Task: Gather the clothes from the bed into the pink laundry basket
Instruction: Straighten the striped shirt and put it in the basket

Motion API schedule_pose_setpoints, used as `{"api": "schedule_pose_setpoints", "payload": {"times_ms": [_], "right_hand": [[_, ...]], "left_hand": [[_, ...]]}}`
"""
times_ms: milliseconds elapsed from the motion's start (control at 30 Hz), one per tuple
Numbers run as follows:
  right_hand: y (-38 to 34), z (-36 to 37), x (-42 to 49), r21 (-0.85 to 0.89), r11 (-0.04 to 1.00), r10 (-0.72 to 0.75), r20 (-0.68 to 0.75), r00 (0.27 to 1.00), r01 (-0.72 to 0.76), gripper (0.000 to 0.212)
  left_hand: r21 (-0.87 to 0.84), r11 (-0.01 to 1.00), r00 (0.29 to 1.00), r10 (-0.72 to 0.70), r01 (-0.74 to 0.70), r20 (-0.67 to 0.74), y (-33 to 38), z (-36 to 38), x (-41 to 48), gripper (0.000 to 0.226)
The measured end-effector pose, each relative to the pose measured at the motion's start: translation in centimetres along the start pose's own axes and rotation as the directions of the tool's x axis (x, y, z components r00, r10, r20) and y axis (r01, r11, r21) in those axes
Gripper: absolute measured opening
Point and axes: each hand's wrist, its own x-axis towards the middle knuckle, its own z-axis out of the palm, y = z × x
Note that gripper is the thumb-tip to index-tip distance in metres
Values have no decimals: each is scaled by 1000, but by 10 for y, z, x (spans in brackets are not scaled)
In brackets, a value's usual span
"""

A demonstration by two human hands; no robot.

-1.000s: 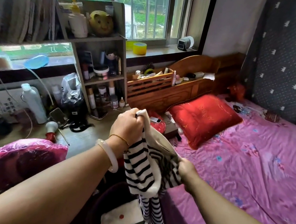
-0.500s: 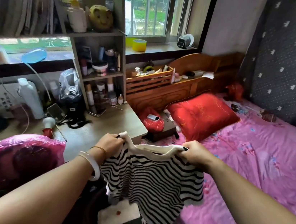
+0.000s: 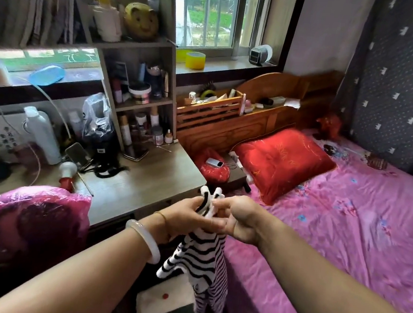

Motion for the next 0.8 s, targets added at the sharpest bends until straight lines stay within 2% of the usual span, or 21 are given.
{"api": "schedule_pose_setpoints", "payload": {"times_ms": [67,167,200,267,333,400,533,667,800], "right_hand": [[-4,-3,-5,-29,1000,8,80,997,-5,16],[-8,-20,-6,-269,960,-67,48,997,78,14],[-7,-29,-3,-357,928,-110,3,994,104,21],[0,-45,0,-485,865,-188,-72,980,130,53],[13,-55,2,-524,841,-179,-33,983,135,81],[24,-52,2,-515,843,-142,69,987,157,78],[35,-37,3,-477,856,-154,129,980,197,52],[28,-36,-4,-151,963,-205,129,970,224,39],[14,-30,-14,-18,976,-208,241,948,219,52]], "left_hand": [[220,975,996,24,-5,-85,-4,-2,2,55],[261,965,979,86,-35,-186,7,-4,-5,66],[235,971,975,90,-41,-201,11,-7,-7,66],[144,988,975,77,-48,-207,20,-14,-12,63],[57,997,983,62,-53,-172,33,-18,-17,65],[-10,999,992,46,-48,-116,45,-20,-19,68],[-143,986,993,74,-87,-92,60,-27,-23,60],[-278,955,990,76,-108,-122,63,-54,-31,69],[-392,920,987,-62,-1,-147,56,-76,-42,35]]}}
